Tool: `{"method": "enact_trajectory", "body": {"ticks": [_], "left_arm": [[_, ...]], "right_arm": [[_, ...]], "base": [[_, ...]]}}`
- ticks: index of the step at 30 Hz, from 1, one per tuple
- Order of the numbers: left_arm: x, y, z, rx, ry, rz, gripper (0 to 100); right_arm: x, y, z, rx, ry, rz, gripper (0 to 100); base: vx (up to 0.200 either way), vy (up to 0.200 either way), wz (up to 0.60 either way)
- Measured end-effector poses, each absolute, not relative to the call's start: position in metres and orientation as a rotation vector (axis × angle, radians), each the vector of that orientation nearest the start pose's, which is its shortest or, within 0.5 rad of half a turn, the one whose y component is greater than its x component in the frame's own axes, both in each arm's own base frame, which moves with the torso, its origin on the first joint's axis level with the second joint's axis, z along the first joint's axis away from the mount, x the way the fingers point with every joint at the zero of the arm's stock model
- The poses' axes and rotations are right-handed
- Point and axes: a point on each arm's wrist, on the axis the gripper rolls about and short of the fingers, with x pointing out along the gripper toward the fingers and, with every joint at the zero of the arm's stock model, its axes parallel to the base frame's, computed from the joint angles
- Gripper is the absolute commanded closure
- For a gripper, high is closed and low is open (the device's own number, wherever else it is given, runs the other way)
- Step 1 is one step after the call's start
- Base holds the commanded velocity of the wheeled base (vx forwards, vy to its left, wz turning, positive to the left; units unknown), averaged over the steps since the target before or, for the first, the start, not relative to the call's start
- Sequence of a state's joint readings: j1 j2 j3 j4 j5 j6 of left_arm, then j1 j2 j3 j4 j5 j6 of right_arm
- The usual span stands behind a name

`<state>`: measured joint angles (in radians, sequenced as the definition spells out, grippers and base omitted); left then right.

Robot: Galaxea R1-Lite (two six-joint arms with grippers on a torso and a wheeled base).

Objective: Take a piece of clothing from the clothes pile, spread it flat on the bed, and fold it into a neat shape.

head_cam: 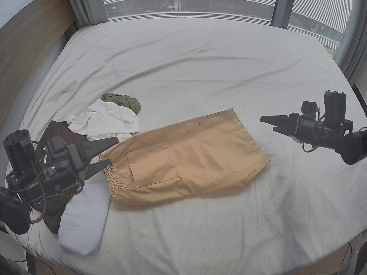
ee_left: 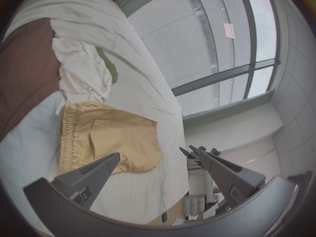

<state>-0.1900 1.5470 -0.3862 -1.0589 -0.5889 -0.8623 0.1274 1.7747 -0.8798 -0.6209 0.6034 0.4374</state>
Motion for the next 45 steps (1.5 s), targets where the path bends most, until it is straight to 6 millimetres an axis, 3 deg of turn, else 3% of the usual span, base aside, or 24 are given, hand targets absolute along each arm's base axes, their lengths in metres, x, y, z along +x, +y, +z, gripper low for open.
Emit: {"method": "enact_trajectory", "body": {"ticks": [6, 14, 22, 29, 45], "left_arm": [[0.210, -0.054, 0.165, -0.693, 0.372, -0.763, 0], [0.207, -0.053, 0.152, -0.397, 0.291, -0.793, 0], [0.211, -0.044, 0.134, -0.180, 0.253, -0.766, 0], [0.219, -0.039, 0.126, -0.128, 0.170, -0.750, 0], [0.223, -0.037, 0.103, -0.162, 0.204, -0.737, 0]], "right_arm": [[0.286, 0.049, 0.172, 0.505, 0.284, 0.732, 0], [0.279, 0.049, 0.149, 0.534, 0.318, 0.752, 0], [0.291, 0.047, 0.103, 0.575, 0.458, 0.709, 0], [0.305, 0.048, 0.070, 0.603, 0.551, 0.679, 0], [0.340, 0.054, 0.033, 0.622, 0.582, 0.616, 0]], "base": [[0.000, 0.000, 0.00], [0.000, 0.000, 0.00], [0.000, 0.000, 0.00], [0.000, 0.000, 0.00], [0.000, 0.000, 0.00]]}}
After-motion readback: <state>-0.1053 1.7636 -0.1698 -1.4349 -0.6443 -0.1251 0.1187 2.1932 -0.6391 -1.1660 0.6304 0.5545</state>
